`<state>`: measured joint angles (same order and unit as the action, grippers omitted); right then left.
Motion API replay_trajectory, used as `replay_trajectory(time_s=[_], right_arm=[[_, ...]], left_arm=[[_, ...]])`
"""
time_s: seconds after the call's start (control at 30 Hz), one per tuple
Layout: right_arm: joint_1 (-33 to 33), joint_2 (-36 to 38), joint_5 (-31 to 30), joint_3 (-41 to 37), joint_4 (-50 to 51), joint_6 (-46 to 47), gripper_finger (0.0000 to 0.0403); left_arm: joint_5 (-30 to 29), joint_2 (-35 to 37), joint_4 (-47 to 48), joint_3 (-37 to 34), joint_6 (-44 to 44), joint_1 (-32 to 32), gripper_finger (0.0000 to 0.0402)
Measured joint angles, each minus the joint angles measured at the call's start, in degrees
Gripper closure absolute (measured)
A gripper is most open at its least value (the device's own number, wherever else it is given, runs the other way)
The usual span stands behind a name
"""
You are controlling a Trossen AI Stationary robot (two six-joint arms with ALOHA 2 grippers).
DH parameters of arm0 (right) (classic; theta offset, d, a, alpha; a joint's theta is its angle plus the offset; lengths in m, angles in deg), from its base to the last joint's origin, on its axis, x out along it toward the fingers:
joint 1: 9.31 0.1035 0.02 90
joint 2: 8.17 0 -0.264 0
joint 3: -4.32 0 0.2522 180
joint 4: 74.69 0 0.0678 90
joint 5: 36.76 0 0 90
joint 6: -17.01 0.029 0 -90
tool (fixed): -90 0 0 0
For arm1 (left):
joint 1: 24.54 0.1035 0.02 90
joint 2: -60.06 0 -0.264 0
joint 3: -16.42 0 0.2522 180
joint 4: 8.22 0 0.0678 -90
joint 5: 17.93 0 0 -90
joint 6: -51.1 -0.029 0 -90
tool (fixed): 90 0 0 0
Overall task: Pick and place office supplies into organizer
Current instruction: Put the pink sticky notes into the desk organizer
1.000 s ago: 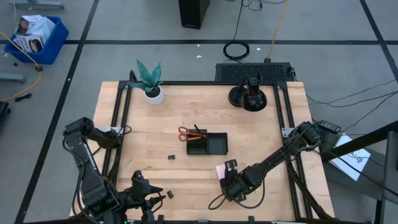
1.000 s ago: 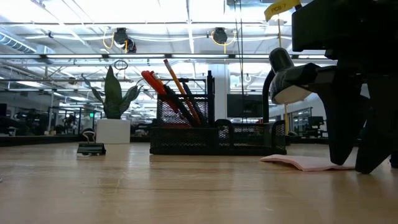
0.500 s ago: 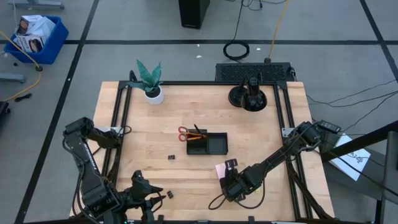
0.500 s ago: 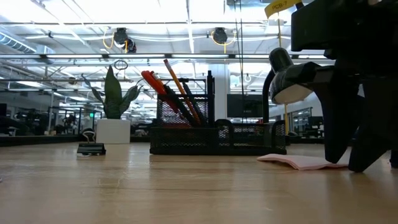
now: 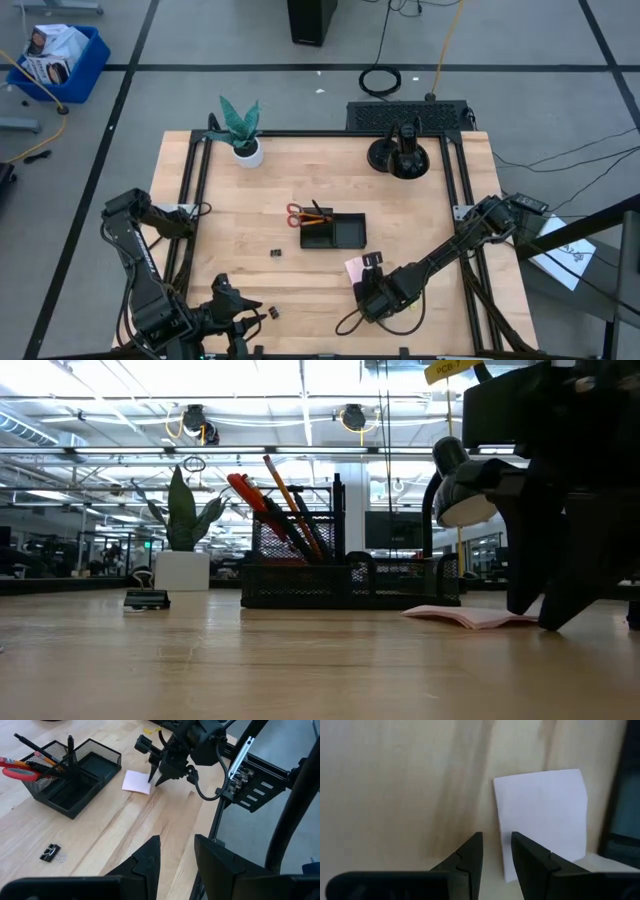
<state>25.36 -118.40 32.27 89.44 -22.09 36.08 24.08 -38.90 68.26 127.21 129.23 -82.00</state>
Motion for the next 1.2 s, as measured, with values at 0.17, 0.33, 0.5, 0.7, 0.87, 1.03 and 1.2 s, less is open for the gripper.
replay_trajectory(time_s=[0.17,0.33,0.5,0.7,0.87,1.03,1.2], right_arm=[[-0.1,0.0,-2.0,-0.1,0.0,0.0,0.0310],[-0.2,0.0,-1.9,-0.1,-0.2,0.0,0.0310],[-0.2,0.0,-1.7,-0.1,-0.2,0.0,0.0310],[-0.2,0.0,-1.9,0.0,-0.3,0.0,0.0310],[-0.2,0.0,-3.2,0.0,-0.8,-0.2,0.0310],[-0.2,0.0,-3.2,0.0,-0.9,-0.2,0.0310],[-0.2,0.0,-3.0,0.0,-0.8,-0.3,0.0310]], left_arm=[[0.0,0.0,0.0,0.0,0.0,0.0,0.0277],[0.0,0.0,0.0,0.0,0.0,0.0,0.0277],[0.0,0.0,0.0,0.0,0.0,0.0,0.0277],[0.0,0.0,0.0,0.0,0.0,0.0,0.0277],[0.0,0.0,0.0,0.0,0.1,0.0,0.0277],[0.0,0.0,0.0,0.0,0.1,0.0,0.0277],[-0.1,0.0,0.0,0.0,0.1,0.0,0.0277]])
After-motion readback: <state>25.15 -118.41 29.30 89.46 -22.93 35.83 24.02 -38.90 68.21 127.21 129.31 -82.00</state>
